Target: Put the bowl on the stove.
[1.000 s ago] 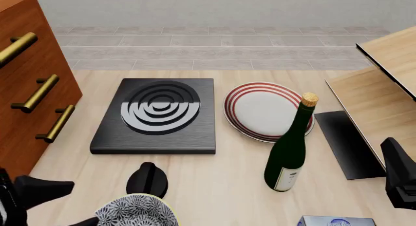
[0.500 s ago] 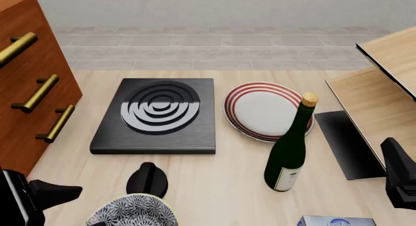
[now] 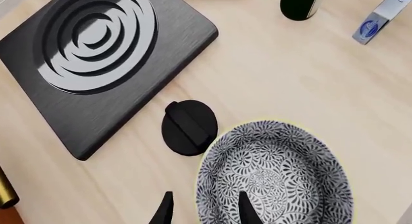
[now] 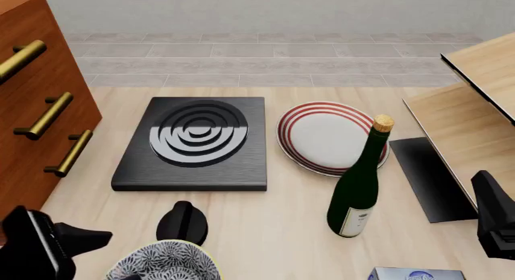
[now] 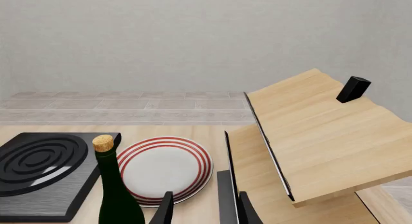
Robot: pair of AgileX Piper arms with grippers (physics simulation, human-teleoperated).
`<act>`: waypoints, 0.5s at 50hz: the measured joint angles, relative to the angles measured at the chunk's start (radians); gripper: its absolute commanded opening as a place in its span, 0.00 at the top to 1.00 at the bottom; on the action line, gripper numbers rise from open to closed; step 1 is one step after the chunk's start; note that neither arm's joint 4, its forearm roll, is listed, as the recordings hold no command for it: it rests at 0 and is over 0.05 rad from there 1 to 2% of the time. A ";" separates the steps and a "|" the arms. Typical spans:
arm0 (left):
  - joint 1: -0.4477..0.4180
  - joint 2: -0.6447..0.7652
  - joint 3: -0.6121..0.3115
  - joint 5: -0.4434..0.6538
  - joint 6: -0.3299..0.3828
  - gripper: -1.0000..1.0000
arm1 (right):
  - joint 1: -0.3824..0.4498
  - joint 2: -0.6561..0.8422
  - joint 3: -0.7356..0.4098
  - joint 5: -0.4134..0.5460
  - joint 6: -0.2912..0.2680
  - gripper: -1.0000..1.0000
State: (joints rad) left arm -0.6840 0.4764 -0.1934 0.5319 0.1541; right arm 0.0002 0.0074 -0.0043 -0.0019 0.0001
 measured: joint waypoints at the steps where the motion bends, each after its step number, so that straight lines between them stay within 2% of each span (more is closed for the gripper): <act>1: -0.001 0.004 0.001 -0.003 0.000 0.00 | 0.000 0.000 0.000 0.000 0.000 0.00; 25: -0.016 0.083 0.019 -0.055 -0.021 0.00 | 0.000 0.000 0.000 0.000 0.000 0.00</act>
State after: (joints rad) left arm -0.7002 0.5592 -0.1746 0.4773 0.1332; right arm 0.0001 0.0074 -0.0043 -0.0019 0.0000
